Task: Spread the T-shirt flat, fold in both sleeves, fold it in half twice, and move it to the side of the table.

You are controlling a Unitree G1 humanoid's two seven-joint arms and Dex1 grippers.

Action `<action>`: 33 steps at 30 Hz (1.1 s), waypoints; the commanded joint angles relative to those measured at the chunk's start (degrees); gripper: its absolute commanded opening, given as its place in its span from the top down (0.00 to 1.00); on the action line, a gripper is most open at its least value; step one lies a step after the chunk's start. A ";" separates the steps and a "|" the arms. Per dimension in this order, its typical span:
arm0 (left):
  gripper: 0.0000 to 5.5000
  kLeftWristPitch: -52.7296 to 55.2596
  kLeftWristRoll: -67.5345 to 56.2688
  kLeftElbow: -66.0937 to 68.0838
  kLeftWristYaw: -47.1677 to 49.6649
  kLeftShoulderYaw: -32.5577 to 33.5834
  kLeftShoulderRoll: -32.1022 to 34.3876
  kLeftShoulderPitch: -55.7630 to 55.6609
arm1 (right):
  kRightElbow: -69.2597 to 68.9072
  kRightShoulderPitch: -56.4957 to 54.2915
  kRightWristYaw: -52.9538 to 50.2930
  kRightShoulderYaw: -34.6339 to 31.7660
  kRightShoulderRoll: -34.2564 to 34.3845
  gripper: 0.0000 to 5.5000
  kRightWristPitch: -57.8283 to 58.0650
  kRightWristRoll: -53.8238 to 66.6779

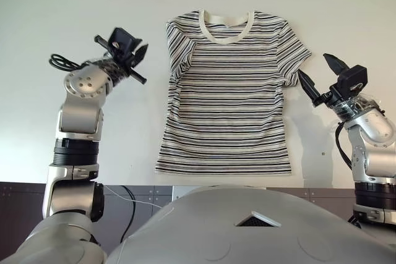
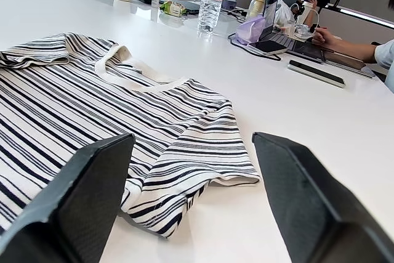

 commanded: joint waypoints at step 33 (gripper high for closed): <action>0.85 -4.28 13.65 2.36 -0.37 -11.75 -5.47 3.75 | 26.63 -26.12 -17.79 -10.75 12.48 0.57 35.74 14.97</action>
